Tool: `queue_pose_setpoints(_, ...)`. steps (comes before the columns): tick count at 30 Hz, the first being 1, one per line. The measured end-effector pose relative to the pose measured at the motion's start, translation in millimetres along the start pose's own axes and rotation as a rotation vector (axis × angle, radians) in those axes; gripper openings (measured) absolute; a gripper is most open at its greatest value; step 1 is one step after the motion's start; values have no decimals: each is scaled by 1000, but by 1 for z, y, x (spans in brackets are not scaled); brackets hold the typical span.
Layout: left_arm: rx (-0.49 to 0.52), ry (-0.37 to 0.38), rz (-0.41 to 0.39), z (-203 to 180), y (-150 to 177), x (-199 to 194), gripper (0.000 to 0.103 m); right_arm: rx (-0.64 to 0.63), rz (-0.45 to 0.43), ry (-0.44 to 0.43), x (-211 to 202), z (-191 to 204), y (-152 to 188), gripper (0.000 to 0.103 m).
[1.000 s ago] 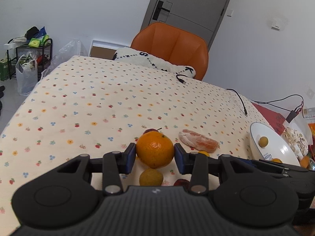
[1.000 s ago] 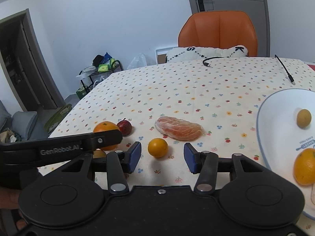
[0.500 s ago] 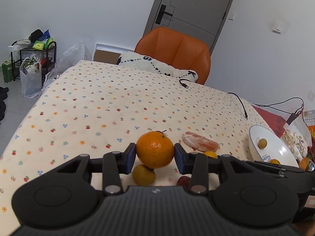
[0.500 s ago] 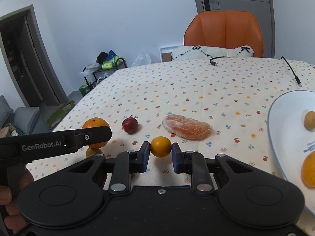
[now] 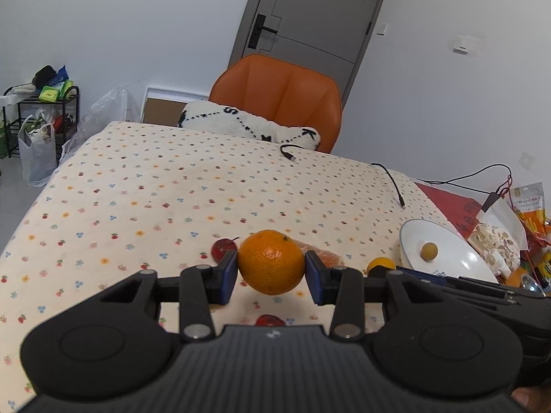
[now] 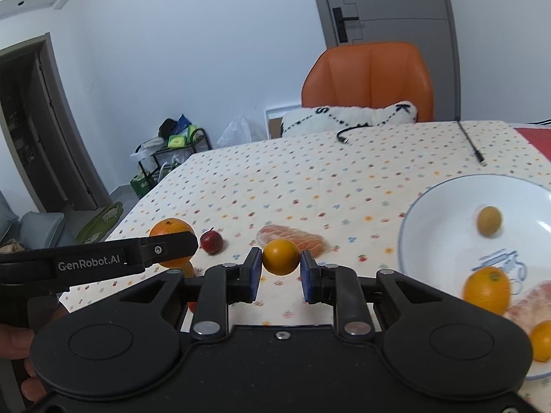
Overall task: Organize fruits
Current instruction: 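Carry both oranges into the white bowl and open both grippers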
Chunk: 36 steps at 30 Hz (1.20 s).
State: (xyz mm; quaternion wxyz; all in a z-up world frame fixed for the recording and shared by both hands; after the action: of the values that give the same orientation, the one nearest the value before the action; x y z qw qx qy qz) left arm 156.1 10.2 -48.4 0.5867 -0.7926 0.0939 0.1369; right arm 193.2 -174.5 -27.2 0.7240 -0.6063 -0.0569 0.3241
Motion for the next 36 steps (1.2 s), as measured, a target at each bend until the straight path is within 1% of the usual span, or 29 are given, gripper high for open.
queue_pose_setpoints(14, 31, 91, 3, -50, 2, 10, 40, 20, -60, 84, -32, -40, -14, 22)
queue_pose_setpoints(36, 74, 235, 36, -124, 17, 33, 40, 64, -95, 243, -72, -106, -12, 22)
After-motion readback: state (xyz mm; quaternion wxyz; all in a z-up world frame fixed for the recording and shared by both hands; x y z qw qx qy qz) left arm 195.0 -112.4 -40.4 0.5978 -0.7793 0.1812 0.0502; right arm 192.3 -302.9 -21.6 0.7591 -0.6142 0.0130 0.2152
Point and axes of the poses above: each gripper's, at about its wrist camera, not at the fingertips, and x roughly the way its jaws point, z to its left, y to its underside, the point moved 6 cm from there along x, roughly the way its jaws point, and after that the axes turned 13 degrees about -z, right-handed, at the moved point
